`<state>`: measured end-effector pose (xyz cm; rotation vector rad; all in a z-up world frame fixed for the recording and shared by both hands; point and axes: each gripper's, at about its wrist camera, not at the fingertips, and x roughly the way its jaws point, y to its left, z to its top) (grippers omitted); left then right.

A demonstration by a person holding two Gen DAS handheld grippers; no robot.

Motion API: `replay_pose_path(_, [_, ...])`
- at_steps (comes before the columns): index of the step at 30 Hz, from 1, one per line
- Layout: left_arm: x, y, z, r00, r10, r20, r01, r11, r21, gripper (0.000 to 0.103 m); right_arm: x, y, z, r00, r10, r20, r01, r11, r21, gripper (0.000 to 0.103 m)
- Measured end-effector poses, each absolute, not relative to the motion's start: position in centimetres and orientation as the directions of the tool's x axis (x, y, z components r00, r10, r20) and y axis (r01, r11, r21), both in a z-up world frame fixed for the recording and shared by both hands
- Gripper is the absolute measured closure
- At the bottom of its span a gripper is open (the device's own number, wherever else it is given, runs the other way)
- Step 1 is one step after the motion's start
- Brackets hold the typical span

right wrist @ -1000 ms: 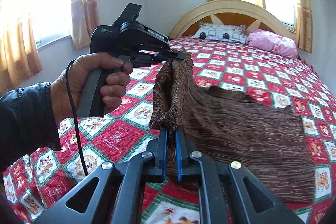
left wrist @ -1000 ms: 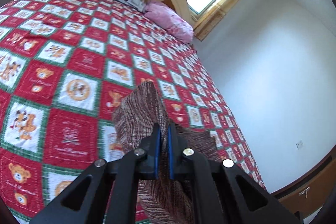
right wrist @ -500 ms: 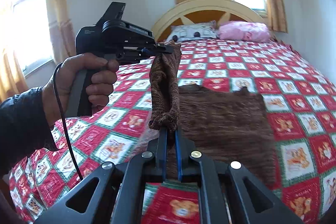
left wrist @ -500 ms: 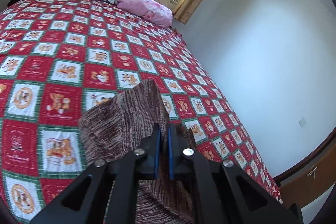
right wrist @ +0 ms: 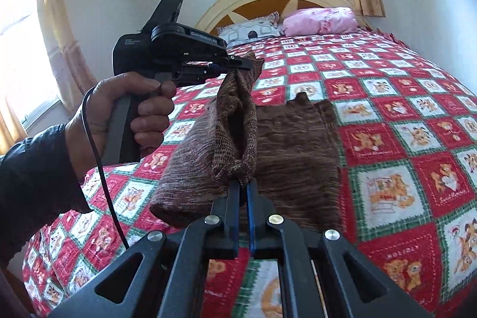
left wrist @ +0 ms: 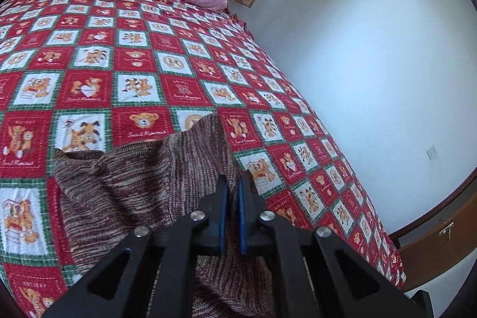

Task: Fold small clothes
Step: 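Lift the held edge with both grippers and fold the sweater over in half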

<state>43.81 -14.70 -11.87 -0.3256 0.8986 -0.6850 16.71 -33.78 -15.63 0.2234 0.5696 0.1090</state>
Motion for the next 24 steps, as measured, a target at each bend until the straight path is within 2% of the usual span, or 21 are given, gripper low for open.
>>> replay_pose_path(14, [43.8,-20.6,-14.6,0.372,-0.662,-0.651,0.44,0.743,-0.504,0.096,15.4,-38.1,-17.8,0.803,0.138,-0.579,0.052,0.953,0.3,0.1])
replay_pose_path(21, [43.0,-23.3,-15.4,0.37,-0.614,-0.697,0.492,0.766,-0.413,0.095,15.4,-39.4,-19.6,0.761,0.197,-0.618,0.079,0.918,0.389,0.1])
replay_pose_path(24, [41.8,-23.2,-14.6,0.397,-0.601,-0.694,0.514,0.772,-0.374,0.09,15.5,-40.1,-20.3,0.753,0.228,-0.617,0.08,0.9,0.429,0.099])
